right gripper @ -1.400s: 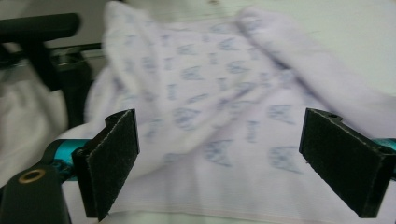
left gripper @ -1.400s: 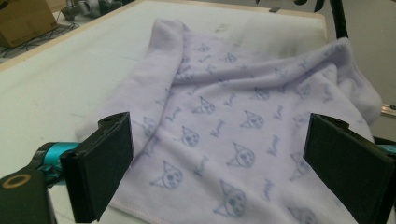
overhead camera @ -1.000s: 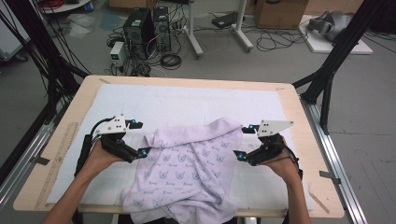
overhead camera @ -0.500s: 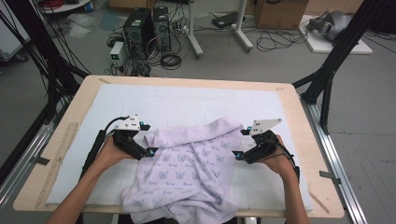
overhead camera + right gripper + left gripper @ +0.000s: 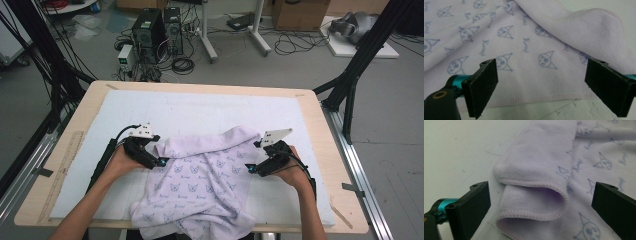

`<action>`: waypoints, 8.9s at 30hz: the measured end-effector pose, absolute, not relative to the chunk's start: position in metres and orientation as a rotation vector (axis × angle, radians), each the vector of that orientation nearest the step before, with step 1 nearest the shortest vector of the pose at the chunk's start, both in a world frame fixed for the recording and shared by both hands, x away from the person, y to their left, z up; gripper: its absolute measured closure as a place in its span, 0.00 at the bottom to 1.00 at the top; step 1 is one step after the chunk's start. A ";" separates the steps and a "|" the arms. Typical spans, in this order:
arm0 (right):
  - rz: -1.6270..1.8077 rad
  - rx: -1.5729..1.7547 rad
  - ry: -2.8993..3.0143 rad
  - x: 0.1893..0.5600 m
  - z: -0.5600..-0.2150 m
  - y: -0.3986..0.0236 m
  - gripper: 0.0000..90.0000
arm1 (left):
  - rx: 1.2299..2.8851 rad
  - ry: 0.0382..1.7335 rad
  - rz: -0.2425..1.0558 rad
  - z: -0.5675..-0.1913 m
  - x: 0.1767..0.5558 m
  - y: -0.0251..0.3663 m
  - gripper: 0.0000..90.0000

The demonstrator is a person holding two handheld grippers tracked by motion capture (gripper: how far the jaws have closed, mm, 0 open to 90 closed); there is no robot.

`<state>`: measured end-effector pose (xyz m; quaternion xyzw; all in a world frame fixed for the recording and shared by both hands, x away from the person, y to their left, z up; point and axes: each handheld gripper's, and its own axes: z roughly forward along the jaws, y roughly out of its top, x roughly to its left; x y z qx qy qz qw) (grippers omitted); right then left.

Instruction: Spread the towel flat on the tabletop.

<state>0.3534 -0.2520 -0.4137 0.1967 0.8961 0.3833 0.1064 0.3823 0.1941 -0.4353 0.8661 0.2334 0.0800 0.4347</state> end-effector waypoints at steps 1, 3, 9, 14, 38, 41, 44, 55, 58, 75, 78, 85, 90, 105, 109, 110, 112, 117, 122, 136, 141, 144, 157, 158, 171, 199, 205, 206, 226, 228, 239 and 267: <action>1.139 0.583 2.634 0.353 -0.414 -0.253 0.12 | 2.151 0.570 0.182 -0.435 0.382 0.193 0.07; 1.146 0.592 2.629 0.353 -0.412 -0.254 0.12 | 2.154 0.563 0.185 -0.433 0.382 0.189 0.16; 1.160 0.595 2.611 0.351 -0.409 -0.257 0.12 | 2.168 0.618 0.175 -0.432 0.385 0.188 0.40; 1.155 0.611 2.601 0.352 -0.409 -0.258 0.12 | 2.204 0.606 0.209 -0.431 0.382 0.186 0.69; 0.973 0.967 2.482 0.411 -0.418 -0.271 0.34 | 2.046 0.721 0.322 -0.418 0.395 0.212 0.94; 0.966 1.019 2.473 0.416 -0.421 -0.272 0.40 | 2.020 0.735 0.336 -0.417 0.397 0.216 0.94; 0.968 1.043 2.506 0.419 -0.423 -0.272 0.52 | 2.009 0.744 0.342 -0.418 0.398 0.218 0.94; 0.969 0.973 2.465 0.422 -0.411 -0.261 0.97 | 1.913 0.758 0.432 -0.416 0.402 0.224 0.95; 1.003 0.966 2.412 0.424 -0.407 -0.262 0.97 | 1.875 0.771 0.460 -0.415 0.405 0.229 0.95; 1.013 0.967 2.283 0.461 -0.368 -0.257 0.98 | 1.896 0.725 0.503 -0.384 0.441 0.228 0.95; 1.018 0.985 2.267 0.466 -0.366 -0.259 0.98 | 1.918 0.723 0.508 -0.379 0.451 0.225 0.95; 1.019 1.011 2.199 0.477 -0.360 -0.260 0.98 | 1.920 0.743 0.523 -0.375 0.472 0.223 0.95; 1.037 1.040 2.180 0.485 -0.361 -0.259 0.98 | 1.937 0.764 0.516 -0.380 0.484 0.223 0.95; 0.961 1.131 2.269 0.498 -0.395 -0.250 0.97 | 2.028 0.860 0.462 -0.415 0.499 0.218 0.94; 0.947 1.147 2.240 0.499 -0.396 -0.250 0.97 | 1.996 0.872 0.479 -0.415 0.501 0.217 0.94; 0.941 1.149 2.238 0.499 -0.396 -0.250 0.97 | 1.996 0.874 0.483 -0.416 0.501 0.216 0.94; 0.935 1.158 2.243 0.500 -0.398 -0.248 0.97 | 2.002 0.876 0.469 -0.418 0.501 0.216 0.93; 0.929 1.146 2.281 0.502 -0.403 -0.245 0.89 | 1.990 0.917 0.418 -0.423 0.503 0.219 0.78; 0.942 1.145 2.319 0.500 -0.405 -0.245 0.67 | 1.960 0.880 0.439 -0.418 0.497 0.226 0.57; 1.176 0.969 2.347 0.459 -0.373 -0.251 0.08 | 1.908 0.572 0.358 -0.389 0.455 0.249 0.02; 1.245 0.885 2.377 0.439 -0.362 -0.258 0.01 | 1.935 0.501 0.355 -0.380 0.434 0.255 0.02; 1.256 0.833 2.383 0.430 -0.354 -0.259 0.01 | 1.923 0.464 0.374 -0.373 0.421 0.259 0.02; 1.361 0.604 2.433 0.381 -0.343 -0.257 0.01 | 1.907 0.363 0.397 -0.365 0.373 0.275 0.02; 1.373 0.583 2.442 0.376 -0.344 -0.258 0.01 | 1.913 0.356 0.396 -0.366 0.371 0.275 0.02; 1.414 0.355 2.546 0.312 -0.374 -0.262 0.01 | 1.916 0.306 0.335 -0.377 0.331 0.278 0.02; 1.235 0.011 2.807 0.269 -0.426 -0.219 0.20 | 1.890 0.245 0.245 -0.404 0.281 0.272 0.02; 1.189 -0.022 2.840 0.271 -0.427 -0.216 0.31 | 1.901 0.227 0.229 -0.408 0.278 0.269 0.02; 1.180 -0.029 2.861 0.271 -0.428 -0.216 0.32 | 1.903 0.224 0.222 -0.408 0.277 0.268 0.02; 1.024 -0.039 2.892 0.271 -0.423 -0.215 0.95 | 2.061 0.081 0.135 -0.425 0.252 0.232 0.02; 1.061 -0.012 2.884 0.271 -0.421 -0.217 0.95 | 2.089 0.071 0.124 -0.429 0.251 0.228 0.02; 1.187 0.062 2.846 0.272 -0.412 -0.229 0.95 | 2.208 0.024 0.054 -0.441 0.248 0.219 0.35; 1.515 0.020 2.946 0.276 -0.407 -0.244 0.96 | 2.056 0.161 -0.148 -0.421 0.253 0.234 0.88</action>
